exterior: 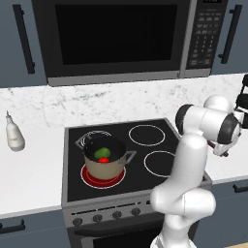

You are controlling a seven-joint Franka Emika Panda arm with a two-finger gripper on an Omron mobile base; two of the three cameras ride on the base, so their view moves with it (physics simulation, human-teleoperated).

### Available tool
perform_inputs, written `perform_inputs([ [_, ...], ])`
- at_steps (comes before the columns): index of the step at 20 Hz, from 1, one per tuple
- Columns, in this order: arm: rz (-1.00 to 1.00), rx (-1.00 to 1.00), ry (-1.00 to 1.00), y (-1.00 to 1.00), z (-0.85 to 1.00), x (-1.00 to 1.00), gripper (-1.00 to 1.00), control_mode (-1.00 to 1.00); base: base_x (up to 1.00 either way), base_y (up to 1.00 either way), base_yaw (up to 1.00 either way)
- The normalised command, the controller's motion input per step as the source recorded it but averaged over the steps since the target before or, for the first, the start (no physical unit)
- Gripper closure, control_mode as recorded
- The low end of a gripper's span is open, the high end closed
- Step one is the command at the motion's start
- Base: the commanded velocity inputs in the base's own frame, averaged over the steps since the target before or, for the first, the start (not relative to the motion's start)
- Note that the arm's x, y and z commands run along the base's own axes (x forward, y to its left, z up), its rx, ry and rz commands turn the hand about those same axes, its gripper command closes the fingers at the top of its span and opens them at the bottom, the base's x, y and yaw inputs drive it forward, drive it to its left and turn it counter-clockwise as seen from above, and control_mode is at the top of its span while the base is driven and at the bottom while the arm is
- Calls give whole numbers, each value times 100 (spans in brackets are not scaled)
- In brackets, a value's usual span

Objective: Put the tomato and avocado in the pot. Retrieve the spatula and lightly stir the vegetables in the pot.

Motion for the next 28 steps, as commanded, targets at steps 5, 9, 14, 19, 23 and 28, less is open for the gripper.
perform_inputs([
  [5,24,-2,-17,47,89,-86,100,-100,0,0,0],
  [9,36,-22,-17,71,93,-60,100,-100,0,0,0],
  [14,39,-39,-15,98,89,-46,100,-100,0,0,0],
  [19,36,-43,-21,99,100,-37,100,-100,0,0,0],
  [23,33,-42,-23,100,100,-10,100,-100,0,0,0],
  [28,27,-36,-22,85,100,0,100,-100,0,0,0],
])
